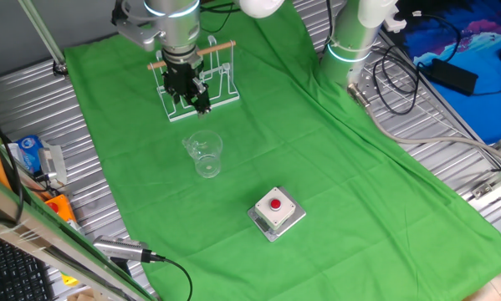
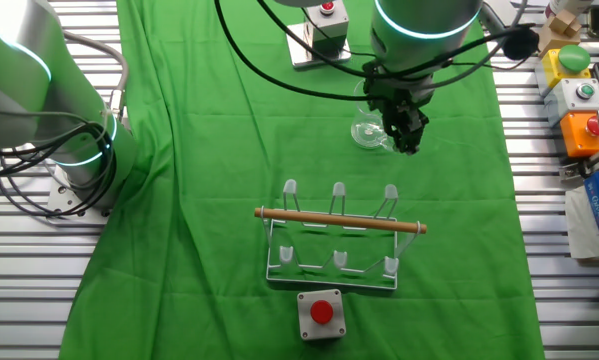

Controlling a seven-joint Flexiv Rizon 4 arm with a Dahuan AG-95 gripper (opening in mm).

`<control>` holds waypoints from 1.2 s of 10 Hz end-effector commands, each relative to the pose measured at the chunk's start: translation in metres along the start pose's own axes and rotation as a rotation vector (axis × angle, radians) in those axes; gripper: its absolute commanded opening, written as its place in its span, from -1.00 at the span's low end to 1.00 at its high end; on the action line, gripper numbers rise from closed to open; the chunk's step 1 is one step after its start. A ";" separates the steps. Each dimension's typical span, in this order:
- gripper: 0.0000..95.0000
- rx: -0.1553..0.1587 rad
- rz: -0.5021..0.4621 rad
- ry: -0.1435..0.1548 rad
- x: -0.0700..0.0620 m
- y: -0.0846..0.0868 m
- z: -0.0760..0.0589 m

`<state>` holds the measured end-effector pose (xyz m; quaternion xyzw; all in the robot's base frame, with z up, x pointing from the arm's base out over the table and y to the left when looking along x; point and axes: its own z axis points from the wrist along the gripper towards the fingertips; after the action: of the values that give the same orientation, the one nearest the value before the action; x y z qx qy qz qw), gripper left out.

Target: Put the cup on the cup rack

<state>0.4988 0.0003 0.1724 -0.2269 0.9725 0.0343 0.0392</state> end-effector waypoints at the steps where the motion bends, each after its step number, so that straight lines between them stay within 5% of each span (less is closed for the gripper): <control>1: 0.20 0.012 -0.005 0.009 -0.001 0.000 0.001; 2: -1.00 0.016 -0.023 0.013 -0.001 0.000 0.001; 9: -1.00 0.010 -0.050 0.012 0.000 0.000 0.001; 10: -0.60 0.020 -0.062 0.017 0.000 0.000 0.001; 12: -0.60 0.023 -0.083 0.020 0.000 0.000 0.001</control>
<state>0.5002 0.0015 0.1715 -0.2636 0.9640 0.0156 0.0328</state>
